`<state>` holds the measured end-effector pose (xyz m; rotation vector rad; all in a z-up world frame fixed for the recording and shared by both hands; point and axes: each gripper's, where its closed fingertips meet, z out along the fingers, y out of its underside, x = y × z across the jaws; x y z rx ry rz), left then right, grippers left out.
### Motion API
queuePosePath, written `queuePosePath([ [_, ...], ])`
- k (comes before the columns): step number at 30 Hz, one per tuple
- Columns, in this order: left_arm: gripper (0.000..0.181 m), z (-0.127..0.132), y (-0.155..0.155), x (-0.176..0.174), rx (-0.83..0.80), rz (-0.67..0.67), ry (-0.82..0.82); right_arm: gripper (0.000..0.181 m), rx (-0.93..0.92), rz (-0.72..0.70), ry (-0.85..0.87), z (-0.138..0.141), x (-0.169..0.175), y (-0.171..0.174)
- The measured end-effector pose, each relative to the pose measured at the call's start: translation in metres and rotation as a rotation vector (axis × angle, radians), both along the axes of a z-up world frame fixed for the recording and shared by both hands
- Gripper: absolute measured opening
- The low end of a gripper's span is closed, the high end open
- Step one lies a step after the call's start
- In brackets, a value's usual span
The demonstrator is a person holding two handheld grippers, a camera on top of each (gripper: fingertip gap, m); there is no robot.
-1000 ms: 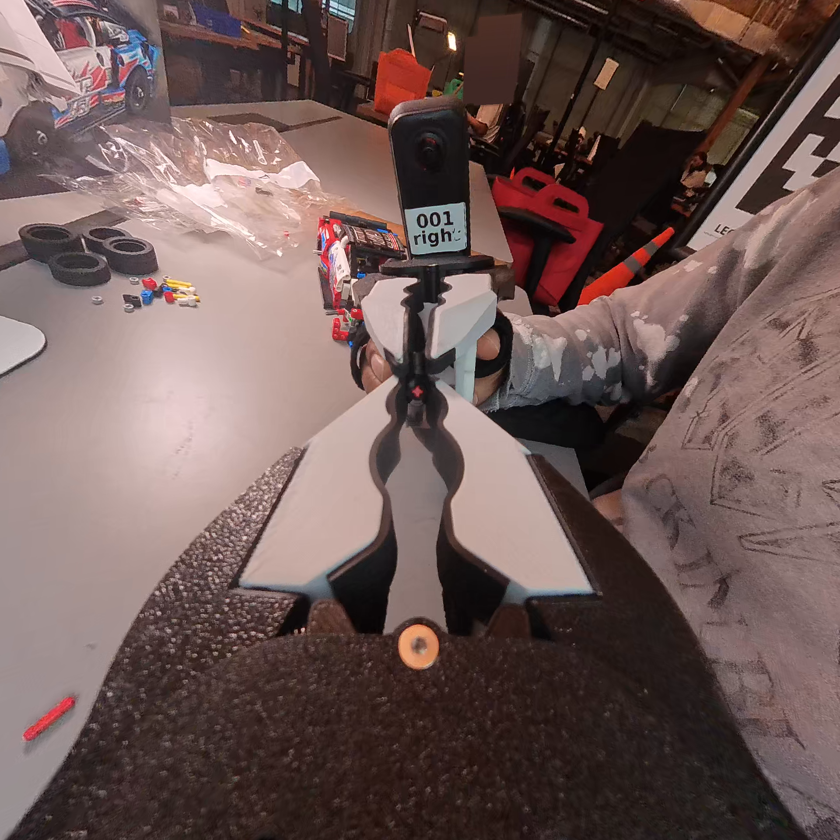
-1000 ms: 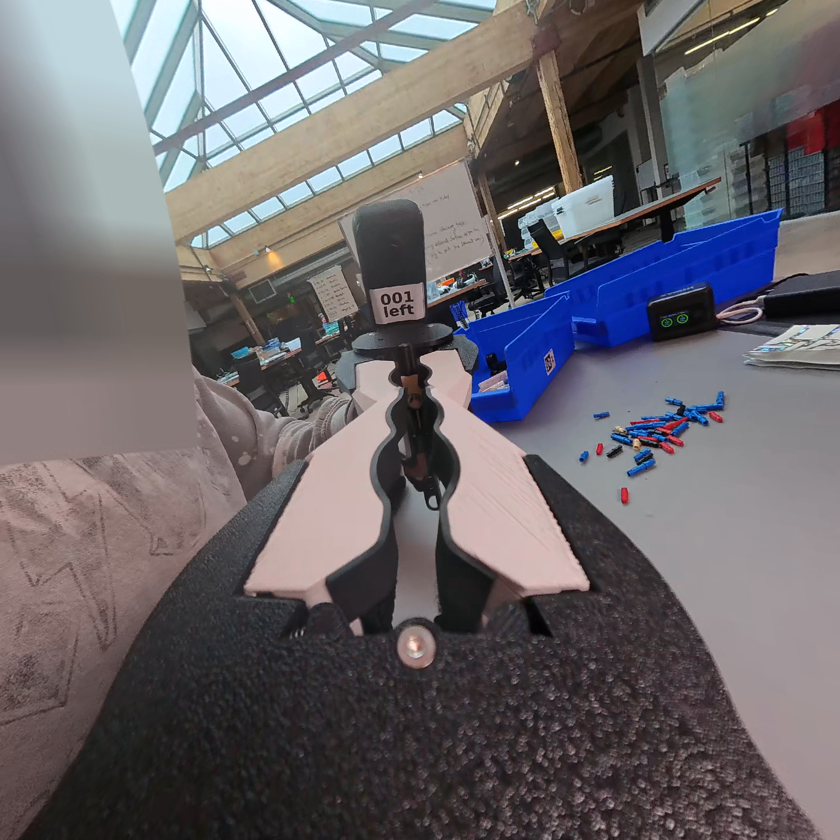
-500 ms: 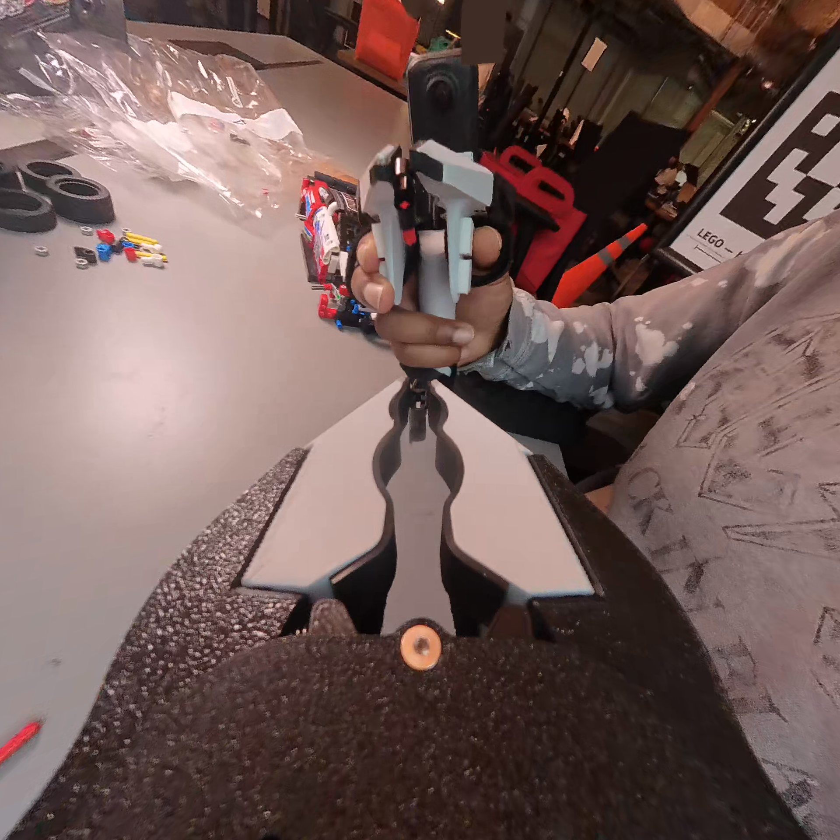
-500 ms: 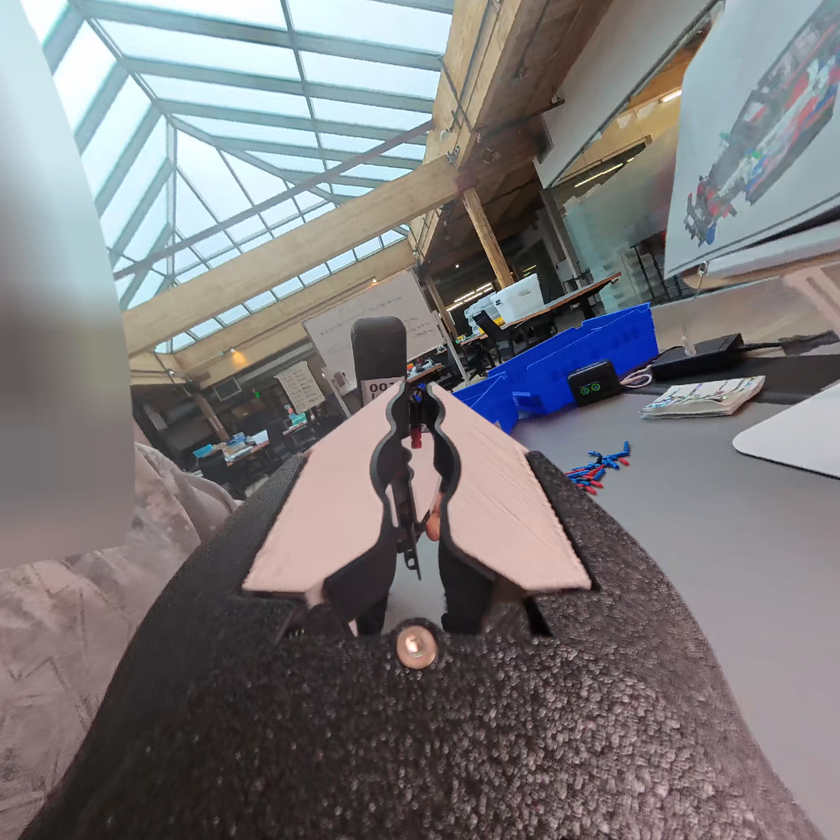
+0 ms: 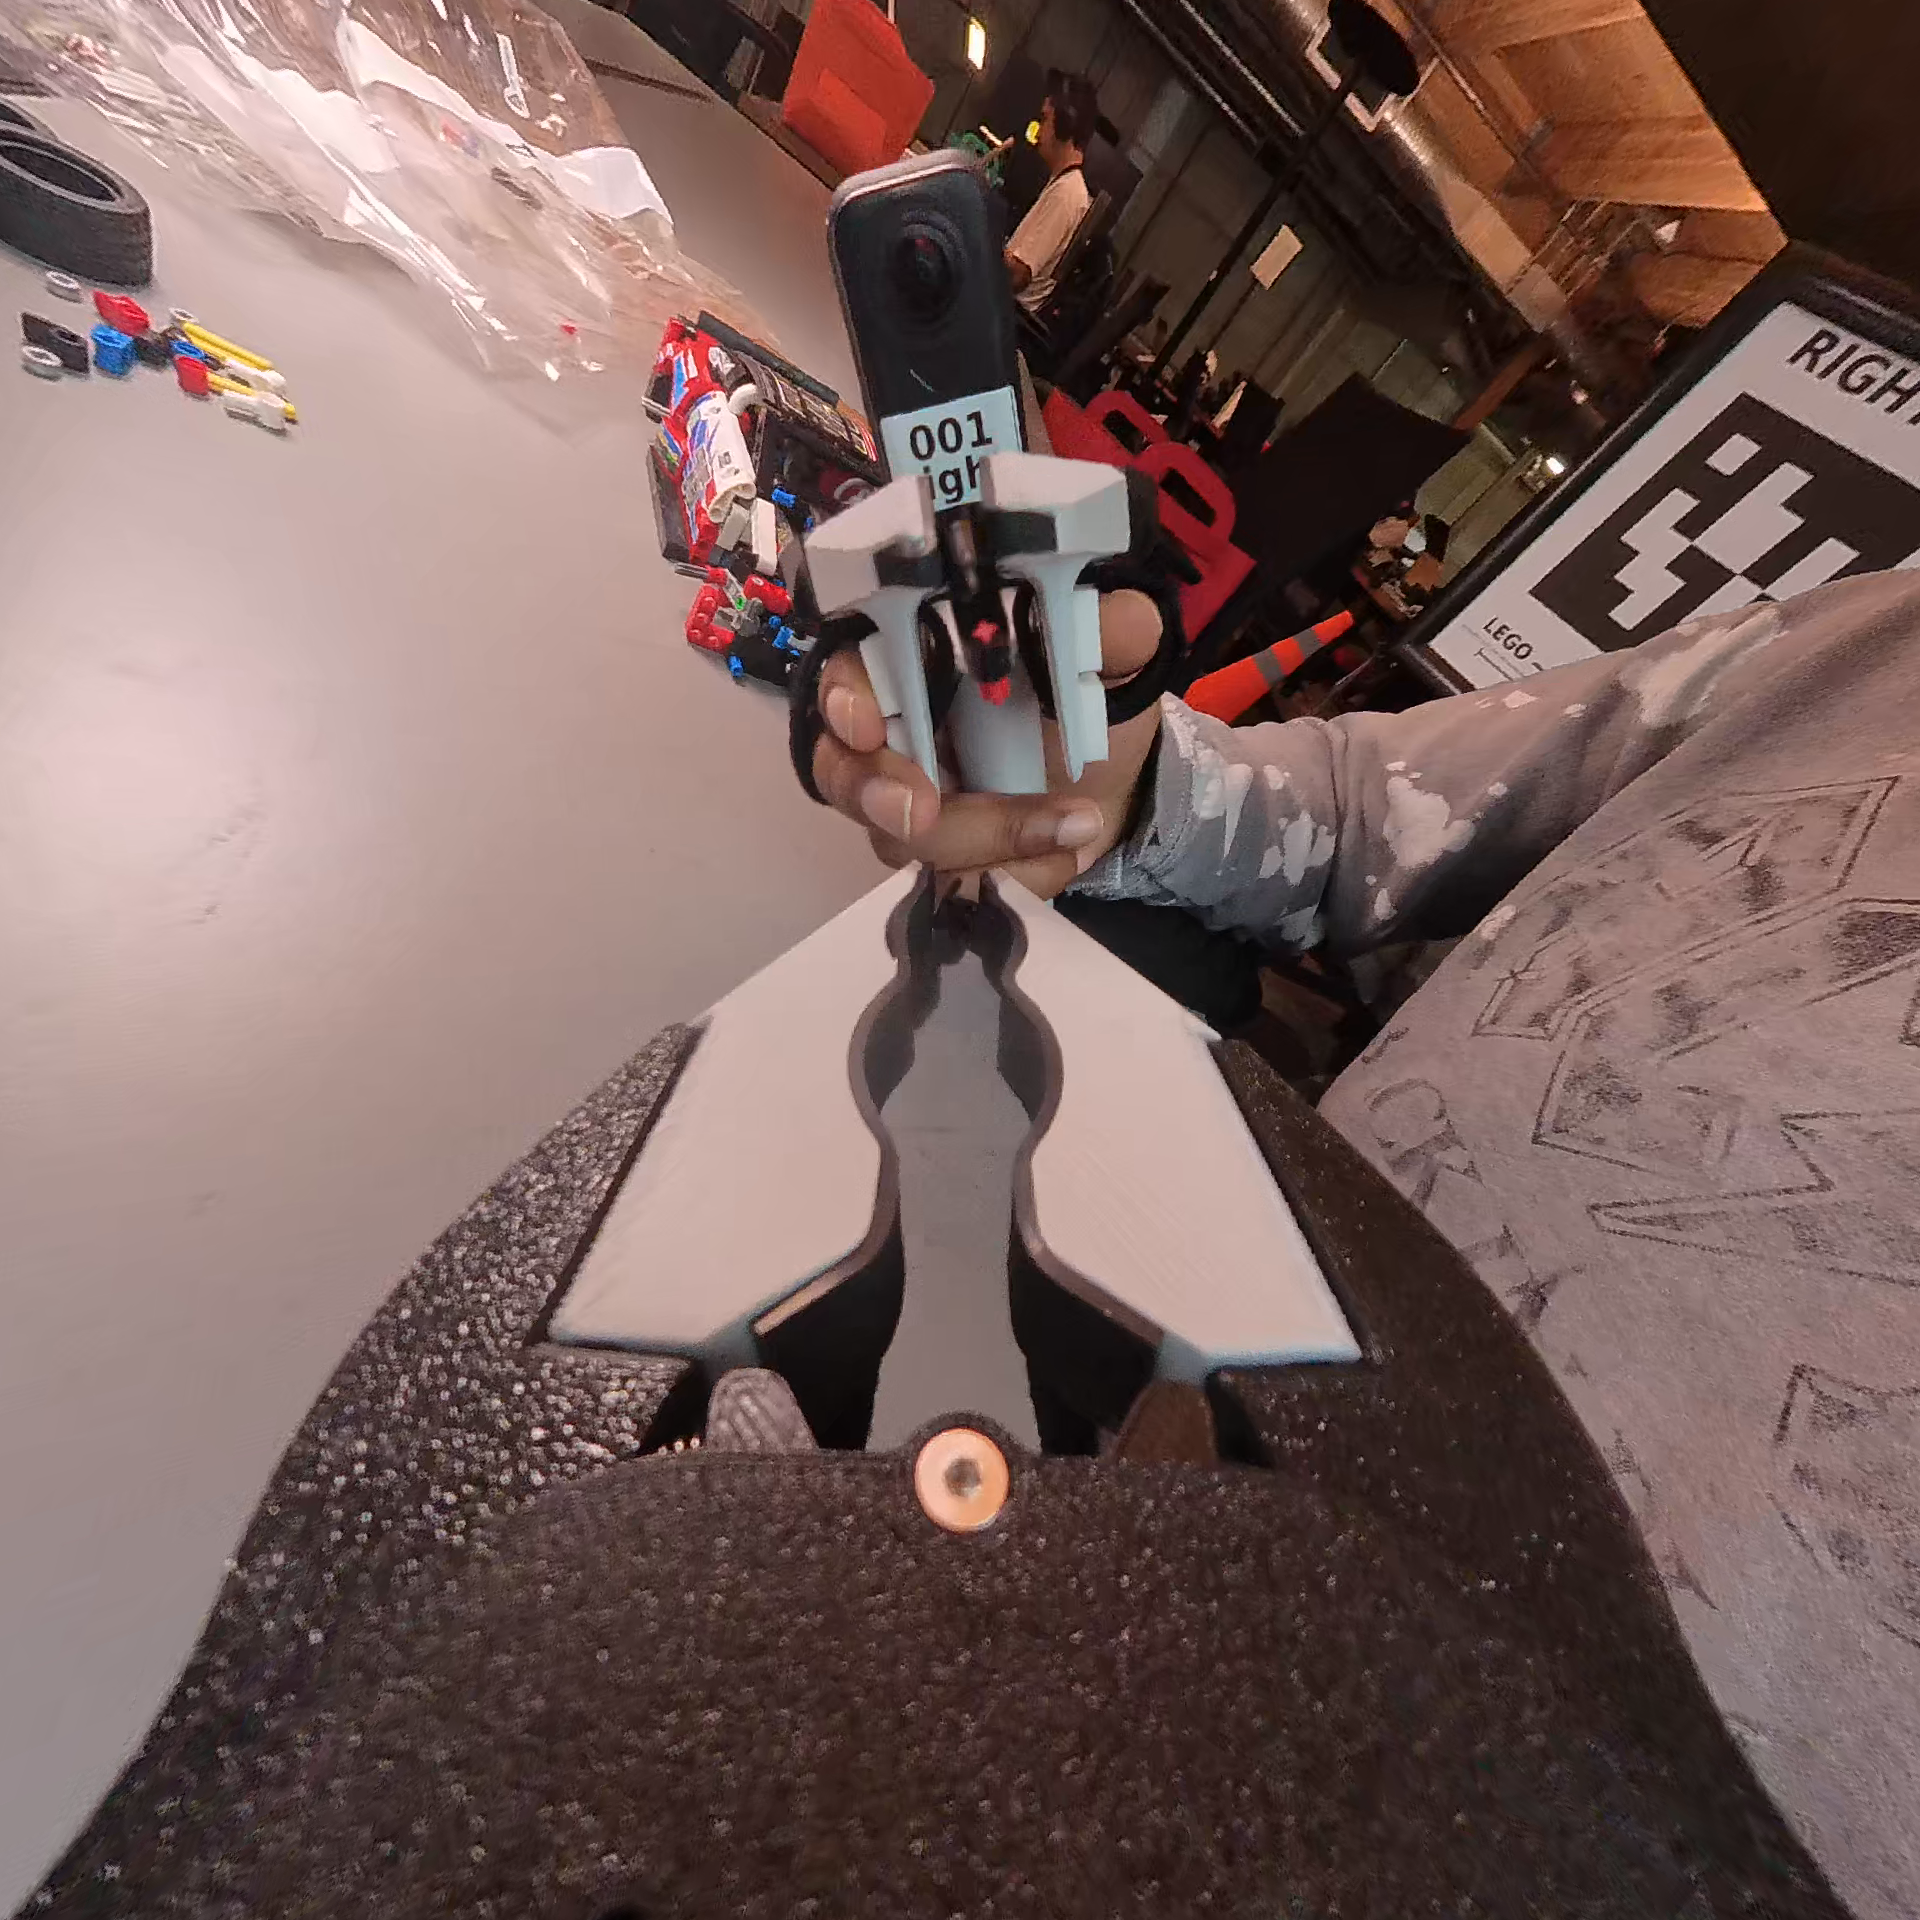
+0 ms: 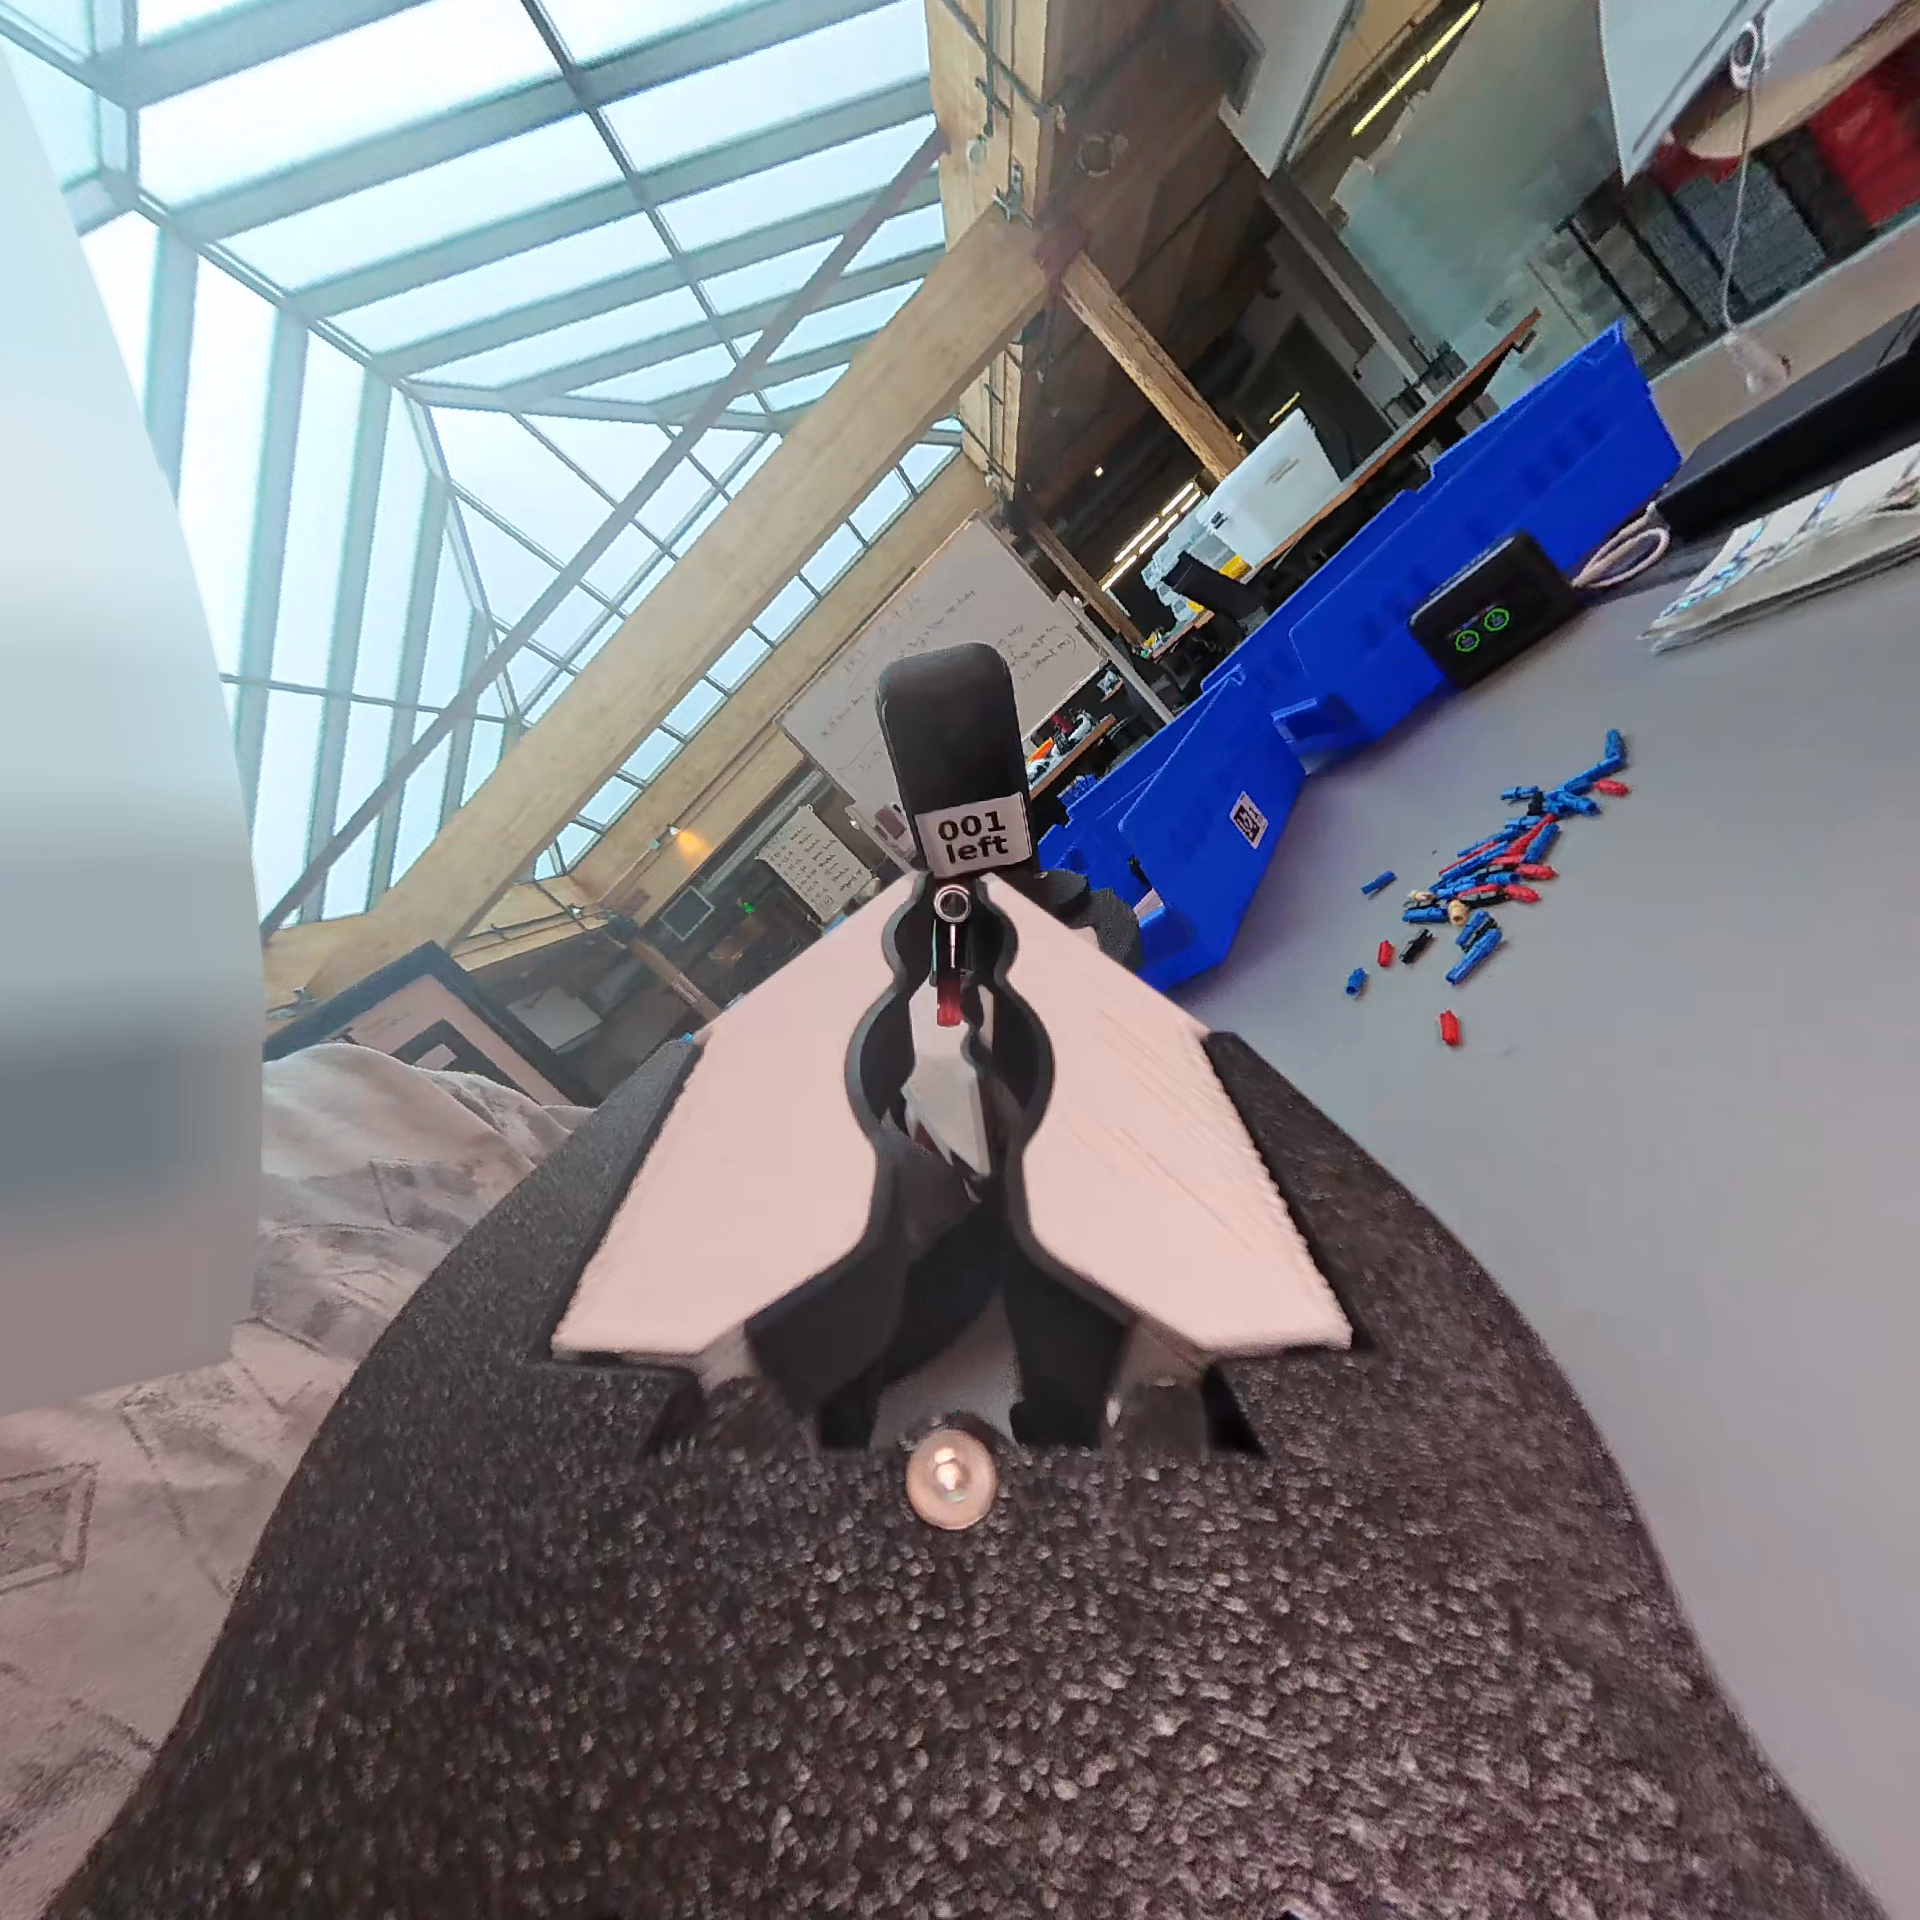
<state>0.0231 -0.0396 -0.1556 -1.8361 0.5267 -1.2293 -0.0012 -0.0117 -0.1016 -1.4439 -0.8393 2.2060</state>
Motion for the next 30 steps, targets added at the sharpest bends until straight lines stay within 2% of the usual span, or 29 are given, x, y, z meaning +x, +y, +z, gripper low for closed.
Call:
queuePosePath([
  [8, 0.010, 0.008, 0.004, -0.012, -0.053, 0.013, -0.149, 0.006, -0.078, 0.039, -0.045, -0.017, -0.008, -0.004],
  [11, 0.017, 0.012, 0.008, -0.017, -0.064, 0.037, -0.208, 0.006, -0.078, 0.030, -0.051, -0.019, -0.009, -0.003],
  [16, 0.015, 0.018, 0.013, -0.019, -0.069, 0.058, -0.275, 0.006, -0.039, -0.018, -0.057, -0.021, -0.013, -0.003],
  [17, 0.005, 0.018, 0.014, -0.019, -0.064, 0.062, -0.275, 0.005, -0.025, -0.030, -0.059, -0.022, -0.014, -0.003],
  [24, 0.004, 0.026, 0.012, -0.032, 0.006, 0.088, -0.226, 0.005, 0.088, -0.012, -0.060, -0.017, -0.010, -0.007],
  [30, 0.002, 0.028, 0.002, -0.031, 0.035, 0.053, -0.183, 0.004, 0.373, 0.051, -0.124, -0.024, -0.003, -0.019],
])
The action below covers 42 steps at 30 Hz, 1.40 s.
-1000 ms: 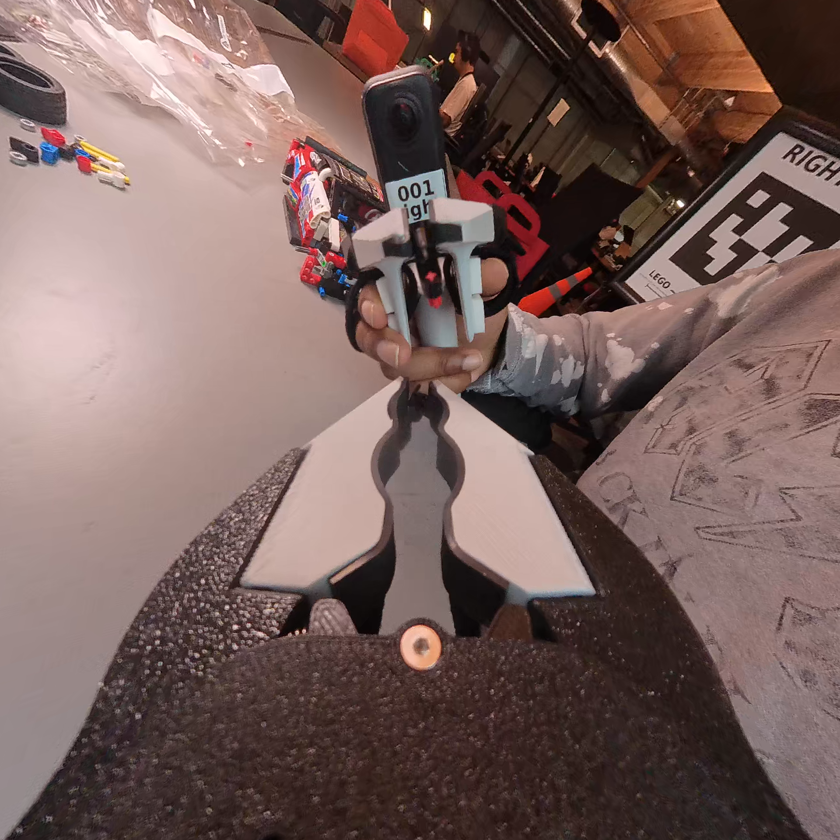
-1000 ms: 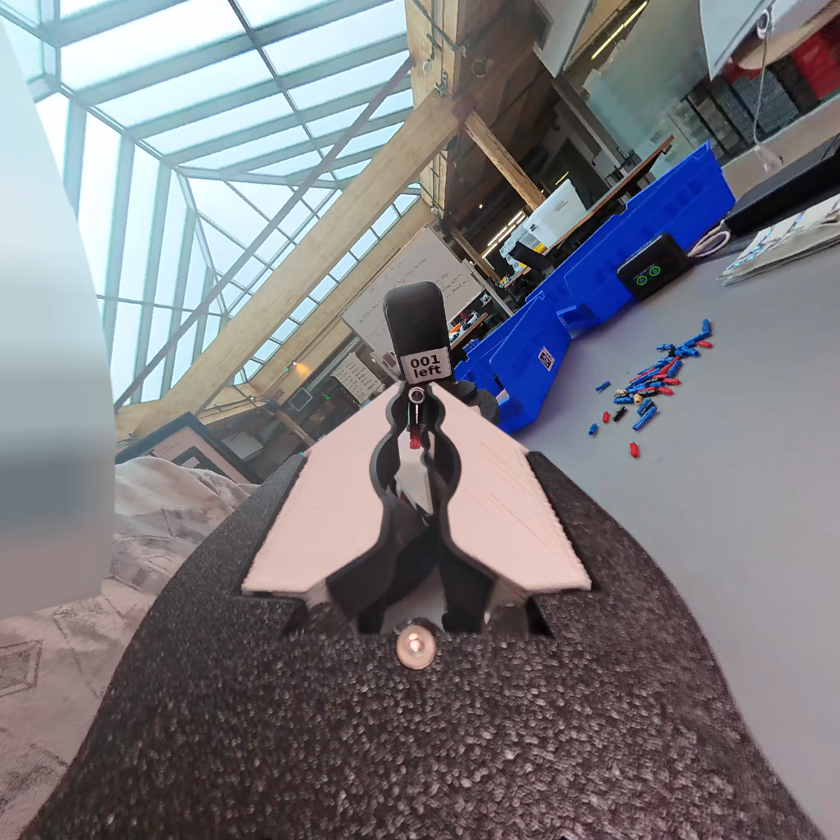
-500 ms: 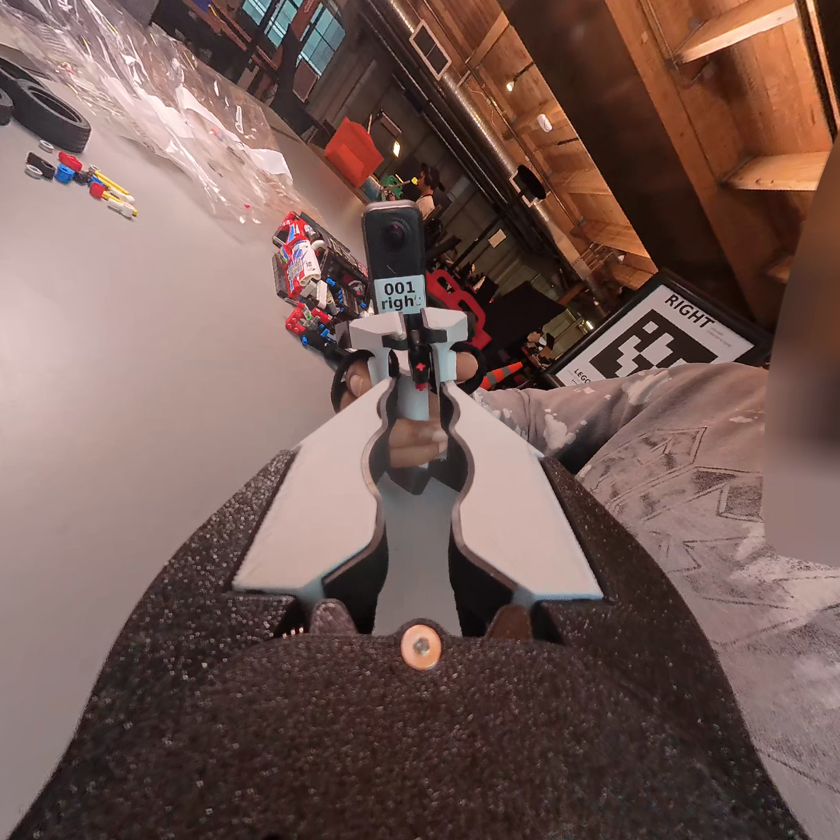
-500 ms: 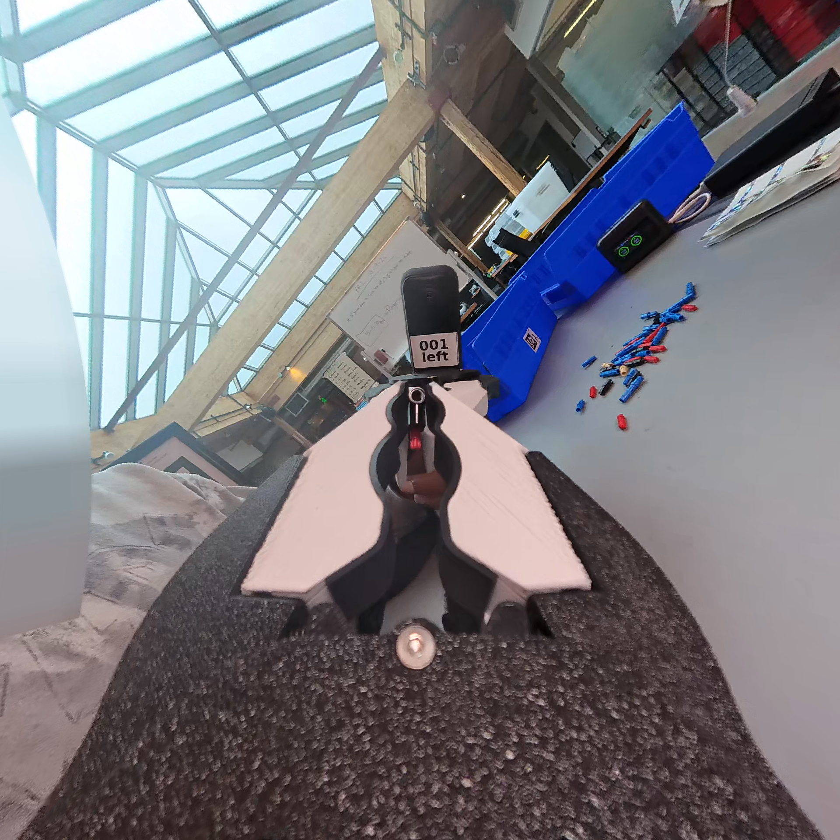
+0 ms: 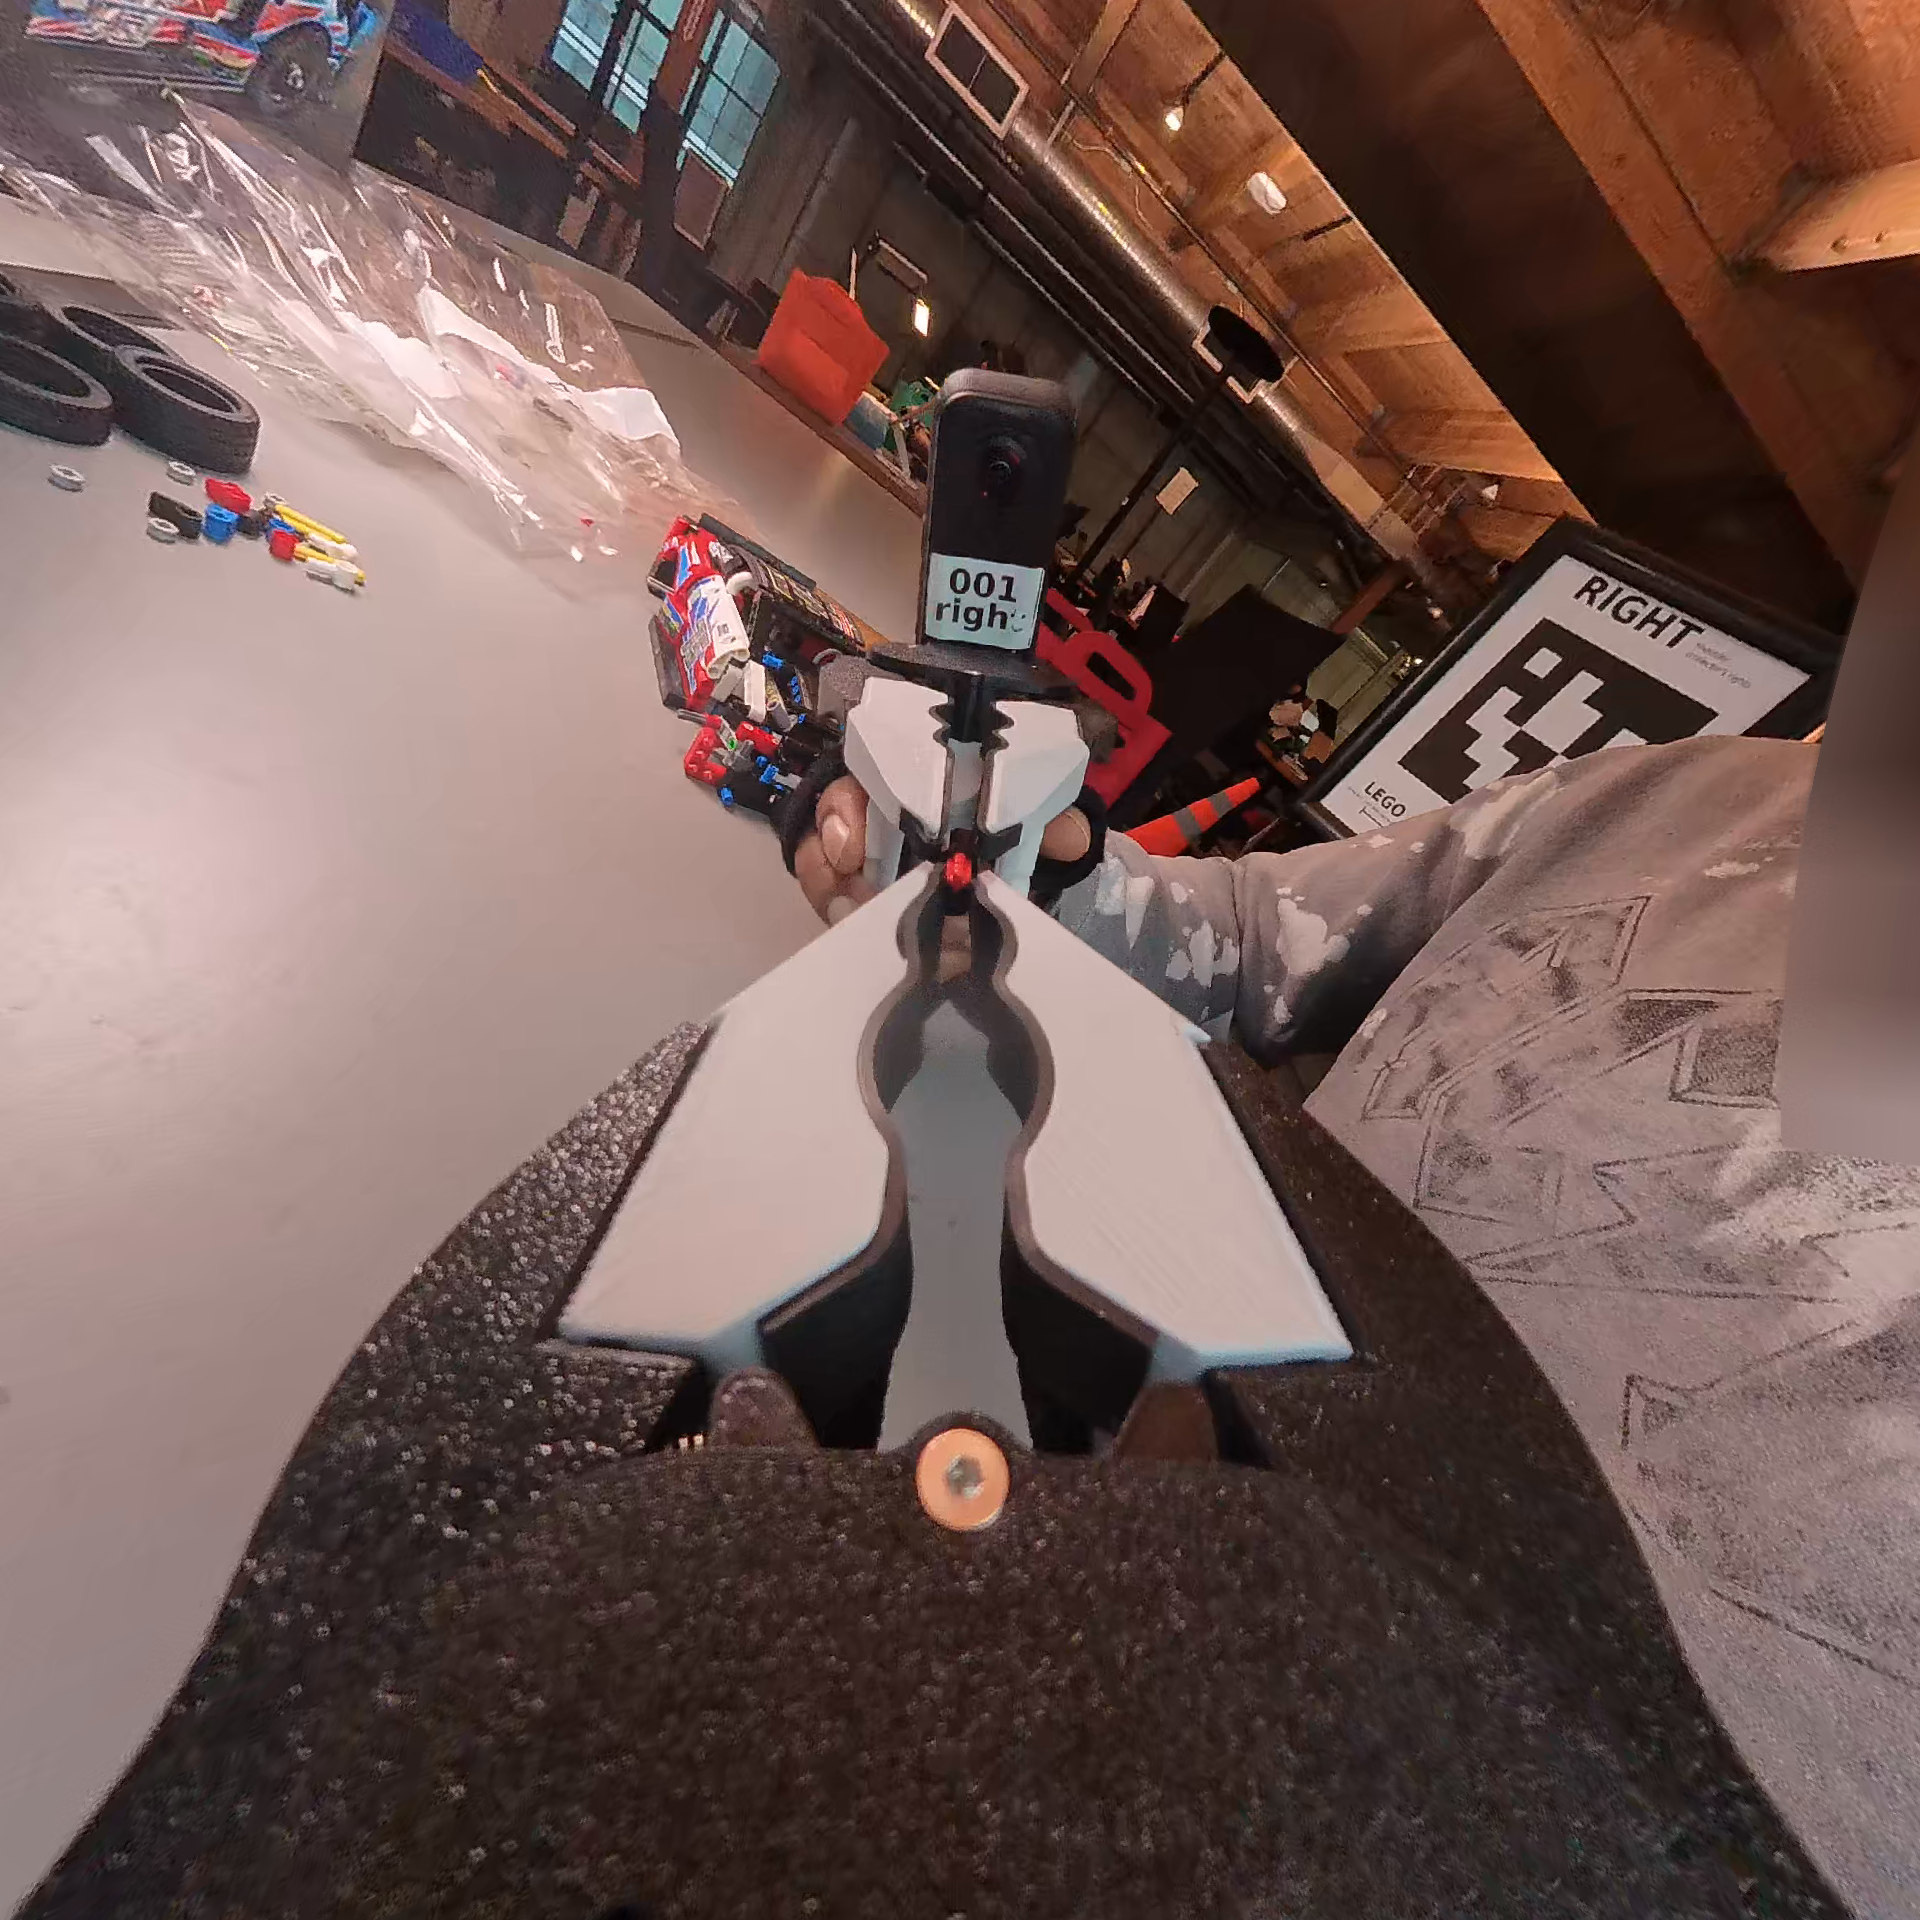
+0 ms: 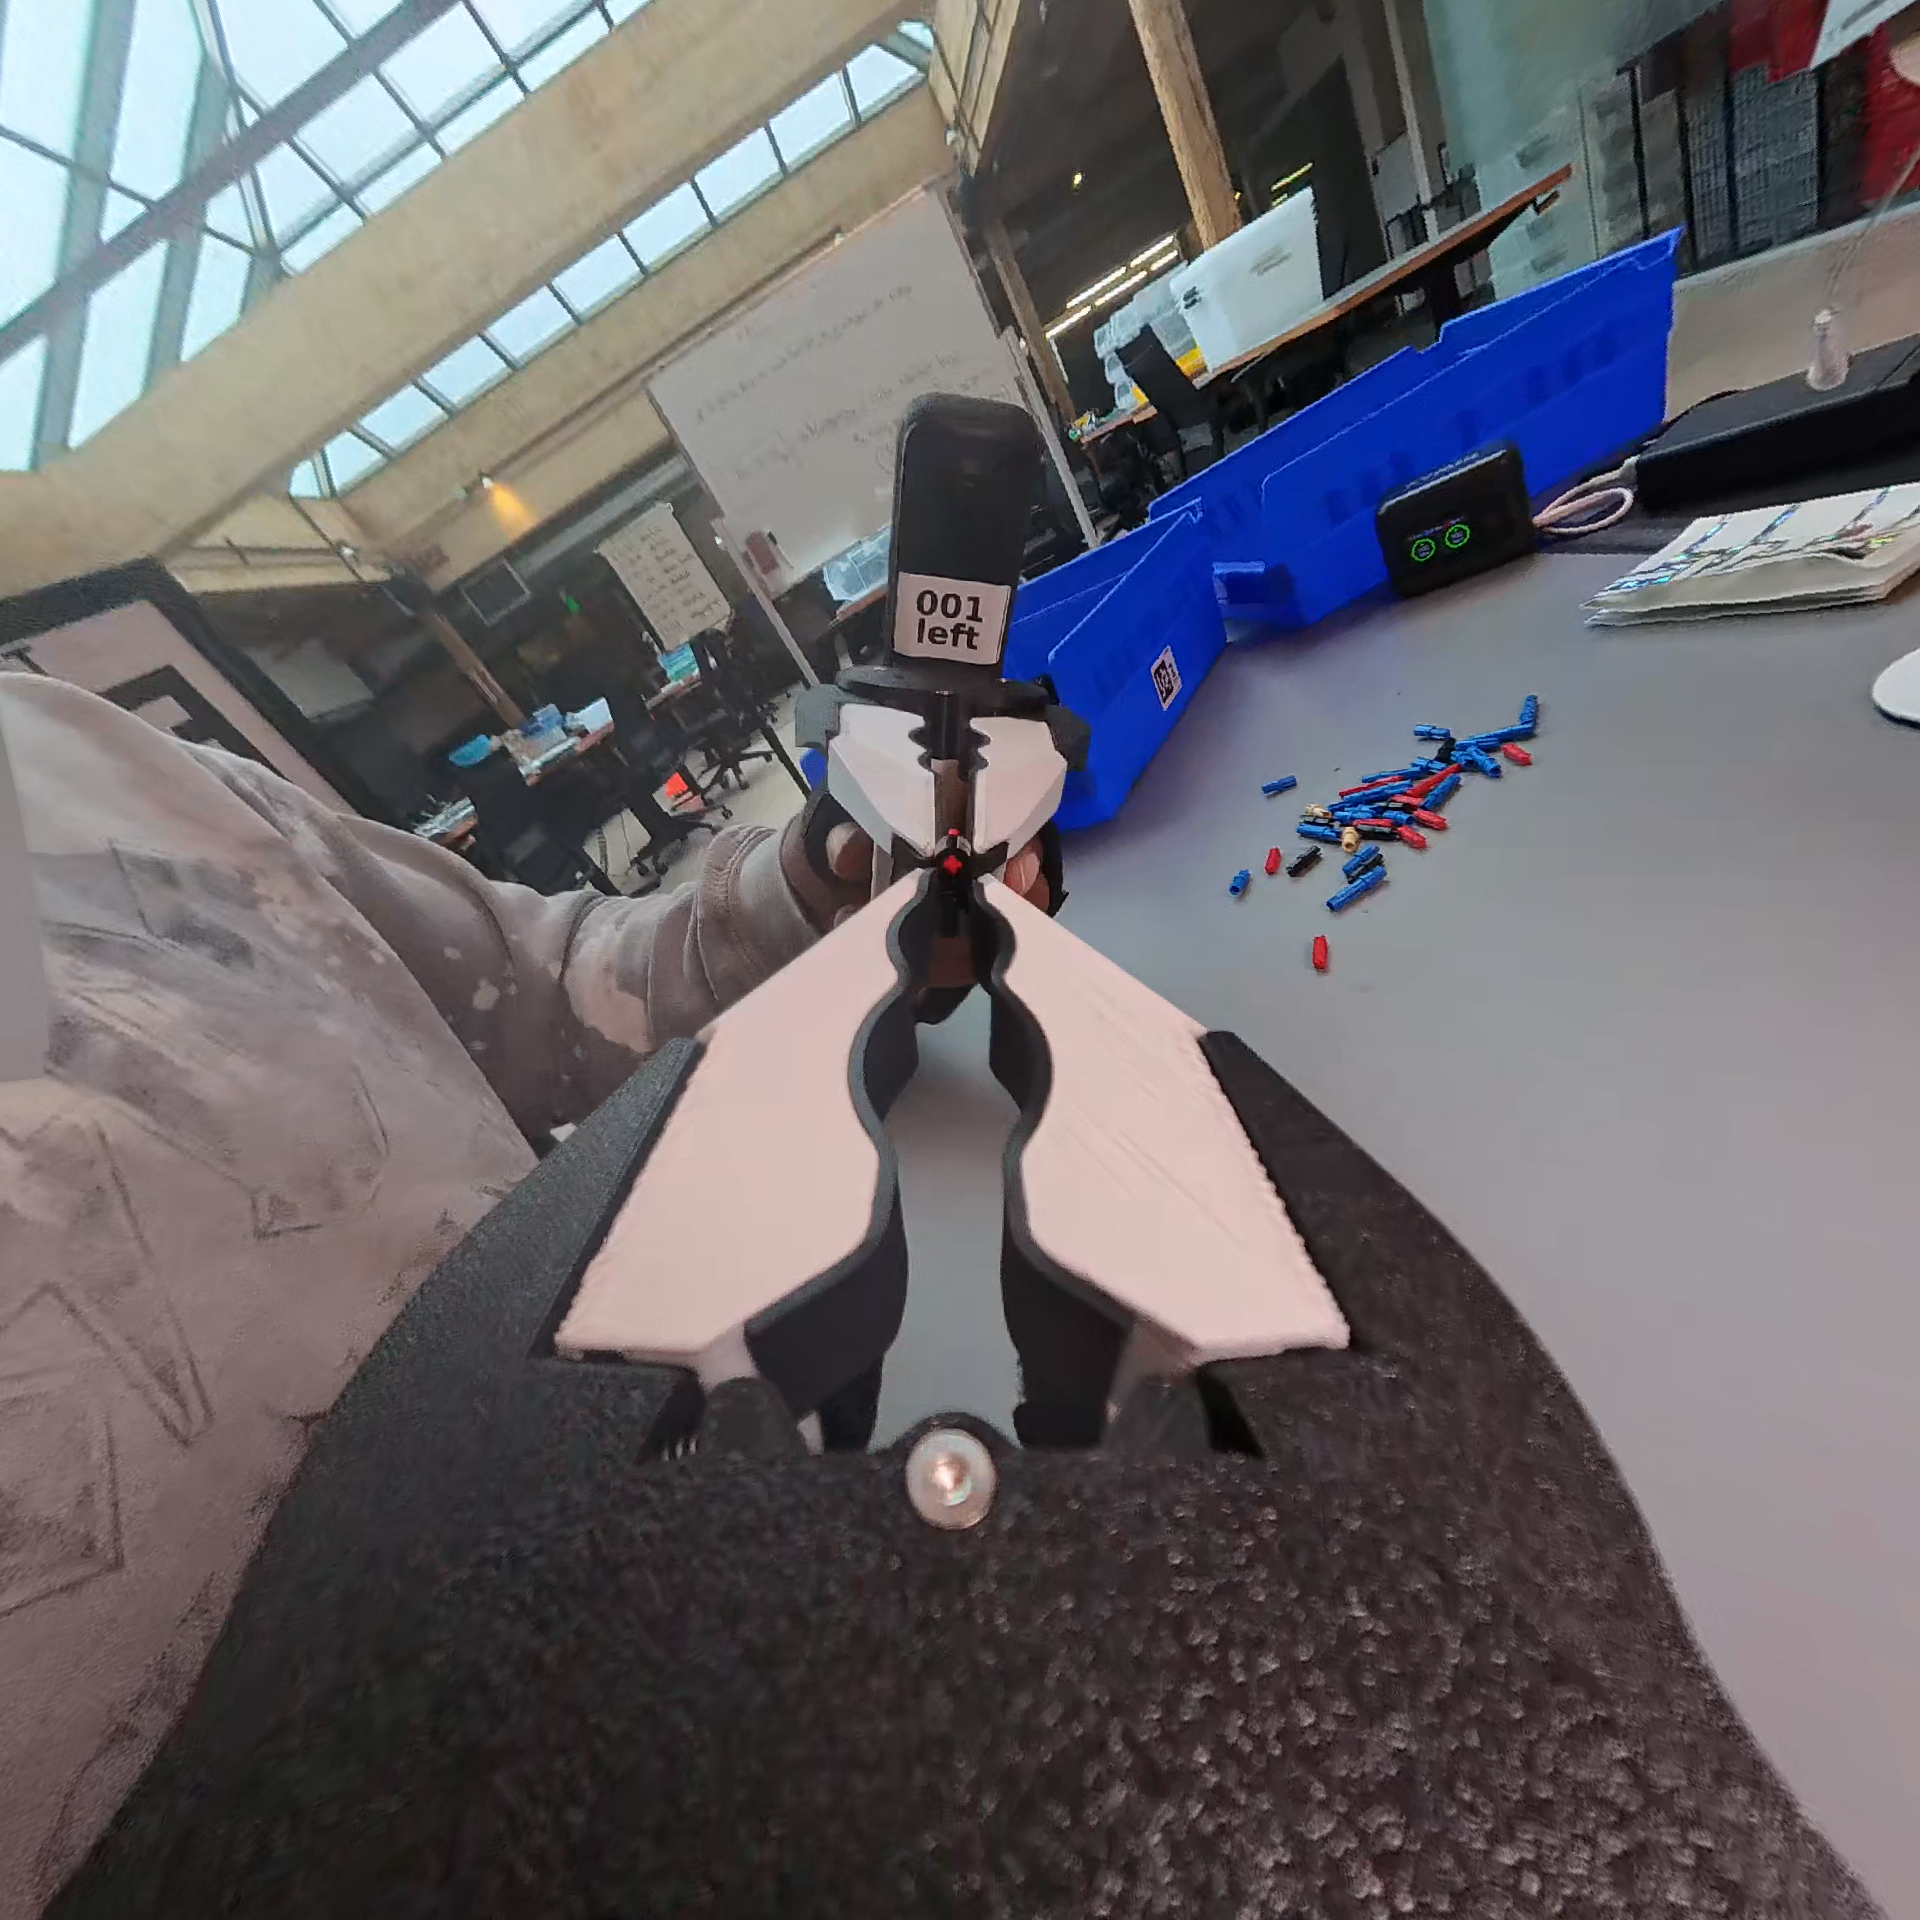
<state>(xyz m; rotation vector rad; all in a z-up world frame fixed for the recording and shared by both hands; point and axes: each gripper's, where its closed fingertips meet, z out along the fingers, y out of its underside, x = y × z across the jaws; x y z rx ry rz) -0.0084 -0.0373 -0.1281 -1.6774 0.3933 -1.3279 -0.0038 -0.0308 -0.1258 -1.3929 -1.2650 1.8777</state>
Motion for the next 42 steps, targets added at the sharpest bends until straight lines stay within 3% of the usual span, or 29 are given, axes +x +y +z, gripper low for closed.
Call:
queuePosePath([
  [9, 0.001, 0.002, -0.004, 0.004, 0.010, -0.021, -0.007, 0.019, 0.133, 0.036, -0.004, -0.001, 0.006, -0.009],
  [18, 0.002, 0.003, -0.009, 0.012, 0.050, -0.041, 0.033, 0.006, 0.232, 0.017, -0.003, -0.003, 0.006, -0.014],
  [21, 0.017, 0.003, -0.010, 0.012, 0.093, -0.026, 0.075, 0.006, 0.232, 0.019, -0.008, -0.004, 0.005, -0.016],
  [29, 0.005, 0.004, -0.015, 0.018, 0.128, -0.048, 0.091, 0.006, 0.260, 0.047, -0.018, -0.007, 0.004, -0.026],
  [42, 0.005, -0.010, -0.026, 0.019, 0.189, -0.114, 0.245, 0.006, 0.323, 0.090, -0.043, -0.018, 0.005, -0.035],
])
